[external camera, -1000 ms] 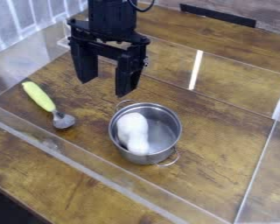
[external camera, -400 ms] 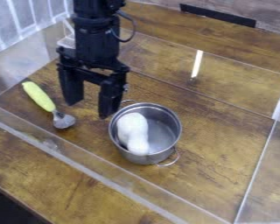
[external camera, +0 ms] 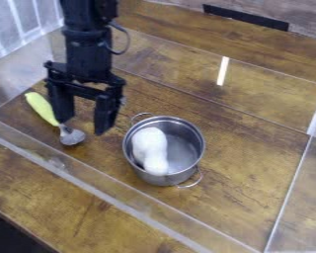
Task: Move the green spoon to the right
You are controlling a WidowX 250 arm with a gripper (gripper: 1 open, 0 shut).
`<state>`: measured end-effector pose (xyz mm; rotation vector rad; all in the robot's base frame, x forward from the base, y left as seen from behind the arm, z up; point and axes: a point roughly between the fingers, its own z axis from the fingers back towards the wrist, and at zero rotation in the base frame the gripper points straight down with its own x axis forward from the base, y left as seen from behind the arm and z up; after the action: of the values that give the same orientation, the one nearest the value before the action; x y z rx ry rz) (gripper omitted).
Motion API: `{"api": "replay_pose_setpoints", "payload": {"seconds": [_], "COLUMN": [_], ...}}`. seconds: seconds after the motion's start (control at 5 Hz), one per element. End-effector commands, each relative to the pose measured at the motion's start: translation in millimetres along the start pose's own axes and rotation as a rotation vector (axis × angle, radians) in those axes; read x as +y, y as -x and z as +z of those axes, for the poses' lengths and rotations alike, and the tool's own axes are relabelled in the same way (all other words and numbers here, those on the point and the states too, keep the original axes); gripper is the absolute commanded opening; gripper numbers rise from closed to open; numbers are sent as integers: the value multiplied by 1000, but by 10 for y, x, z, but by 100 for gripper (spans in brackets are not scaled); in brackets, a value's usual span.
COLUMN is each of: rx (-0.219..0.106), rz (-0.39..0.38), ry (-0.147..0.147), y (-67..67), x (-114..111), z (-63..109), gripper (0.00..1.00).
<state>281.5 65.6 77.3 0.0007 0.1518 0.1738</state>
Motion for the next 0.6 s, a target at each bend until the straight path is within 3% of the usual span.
{"api": "replay_pose_setpoints", "payload": {"seconds": [0.0, 0.2, 0.4], "rx": [-87, -133, -155], "rz": [128, 274, 406], "ry": [-2, 18, 34], "y": [-118, -185, -223], "x": [311, 485, 584], "z": [138, 57, -60], "gripper": [100, 100, 100]}}
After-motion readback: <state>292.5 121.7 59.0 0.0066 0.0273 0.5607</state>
